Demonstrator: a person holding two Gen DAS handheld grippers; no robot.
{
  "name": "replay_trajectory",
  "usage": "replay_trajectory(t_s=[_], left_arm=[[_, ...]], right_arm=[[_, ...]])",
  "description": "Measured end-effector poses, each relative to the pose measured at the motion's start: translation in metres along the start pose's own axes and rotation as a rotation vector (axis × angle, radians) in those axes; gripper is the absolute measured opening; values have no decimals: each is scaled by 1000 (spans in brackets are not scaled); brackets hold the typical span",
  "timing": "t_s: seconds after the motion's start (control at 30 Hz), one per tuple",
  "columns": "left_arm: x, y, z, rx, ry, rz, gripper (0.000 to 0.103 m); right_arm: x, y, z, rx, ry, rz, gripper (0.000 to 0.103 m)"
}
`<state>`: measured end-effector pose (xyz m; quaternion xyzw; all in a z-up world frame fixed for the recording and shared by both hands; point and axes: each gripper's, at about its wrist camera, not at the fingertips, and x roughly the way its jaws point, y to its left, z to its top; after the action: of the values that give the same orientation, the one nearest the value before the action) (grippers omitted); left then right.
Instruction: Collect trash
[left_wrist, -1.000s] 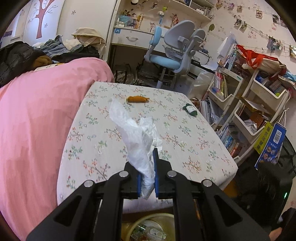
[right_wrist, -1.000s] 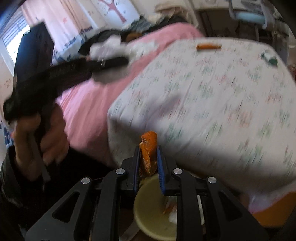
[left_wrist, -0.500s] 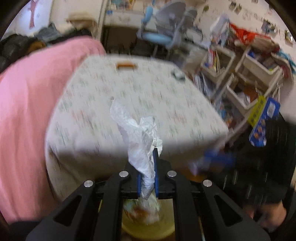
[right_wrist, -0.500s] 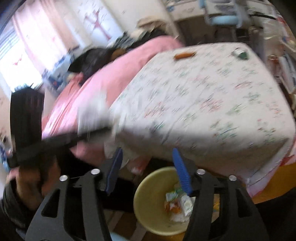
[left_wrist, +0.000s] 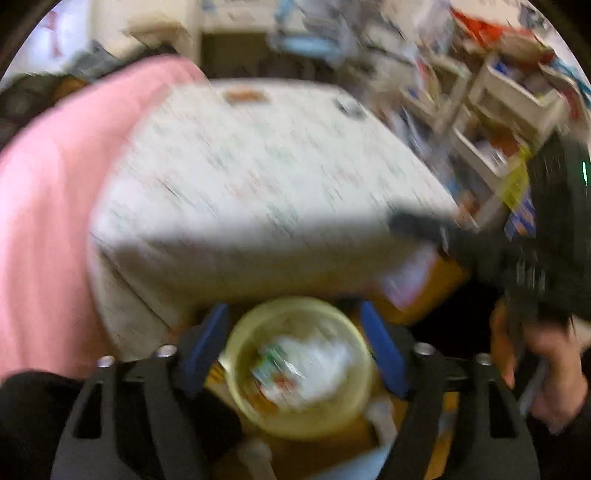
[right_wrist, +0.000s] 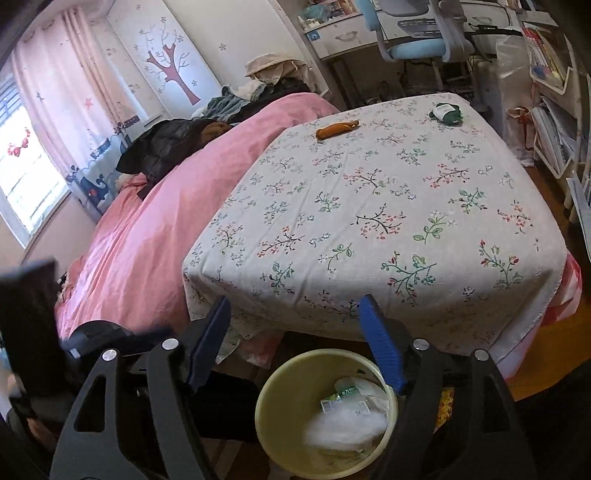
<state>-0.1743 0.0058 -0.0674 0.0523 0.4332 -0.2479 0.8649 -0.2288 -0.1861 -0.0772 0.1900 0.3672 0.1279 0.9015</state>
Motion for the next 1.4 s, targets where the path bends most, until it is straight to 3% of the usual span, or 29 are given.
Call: replay_trajectory(t_s=[0.17,0.27,0.33,0.4,0.53,0.87,1.4], left_arm=[[-20,17,35,-40,-221,139,91],[-14,37,33,-116,-290,209,93],[1,48,27,-163,-228,248,93],[14,64,24,-241,-135,231,93],[7,71,22,-296,-177,233,94],[16,52,25,-226,-157,242,94],[16,54,24,-234,-150,229,94]], right_arm=[[8,6,-3,-31,15,-20,71],[11,9,-4,-54,18,-30,74],[13,9,-5,-58,19,-33,75],[15,8,-5,-53,21,-31,75],[16,8,-5,-57,21,-32,75],[17,9,-6,-69,22,-44,76],[21,13,-8,-99,32,-57,78]])
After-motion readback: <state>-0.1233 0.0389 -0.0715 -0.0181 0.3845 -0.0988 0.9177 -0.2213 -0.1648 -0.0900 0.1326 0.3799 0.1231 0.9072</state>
